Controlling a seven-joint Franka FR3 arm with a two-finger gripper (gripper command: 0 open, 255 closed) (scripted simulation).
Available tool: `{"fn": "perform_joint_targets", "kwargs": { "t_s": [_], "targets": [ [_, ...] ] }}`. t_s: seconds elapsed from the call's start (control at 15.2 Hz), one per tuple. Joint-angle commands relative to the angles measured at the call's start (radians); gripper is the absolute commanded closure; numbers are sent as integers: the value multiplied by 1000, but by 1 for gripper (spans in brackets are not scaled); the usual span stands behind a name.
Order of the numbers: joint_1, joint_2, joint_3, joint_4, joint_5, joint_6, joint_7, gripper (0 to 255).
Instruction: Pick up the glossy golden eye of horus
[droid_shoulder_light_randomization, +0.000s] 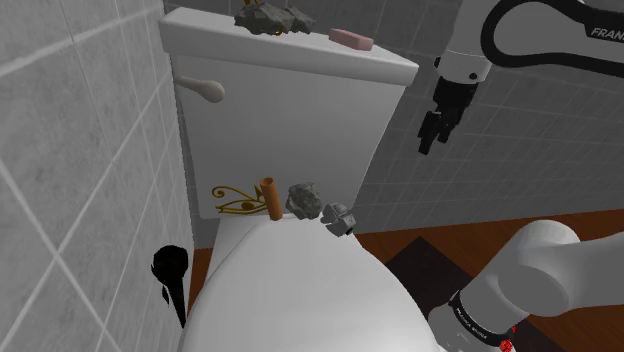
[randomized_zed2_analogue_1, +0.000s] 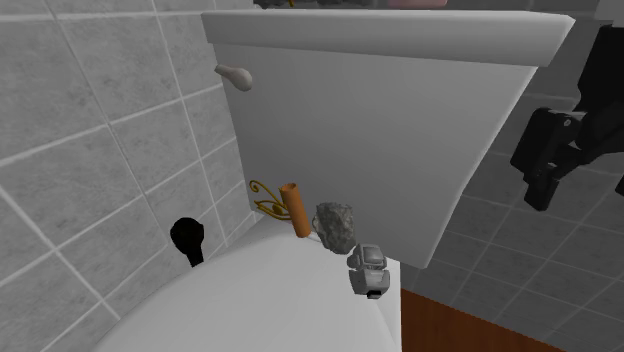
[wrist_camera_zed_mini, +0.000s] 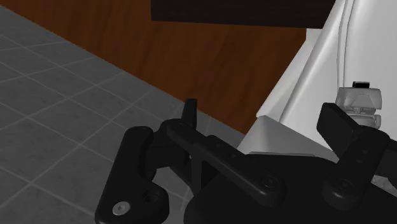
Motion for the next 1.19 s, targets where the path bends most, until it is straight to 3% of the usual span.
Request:
{"fn": "perform_joint_targets", "kwargs": {
  "t_s": [0.0,0.59,1.12],
  "targets": [
    [0,0,0,0,0,0,0,0],
    [58,141,218,6,-45,241,152,0],
    [57,338,428,81,-195,404,335,0]
  ]
}}
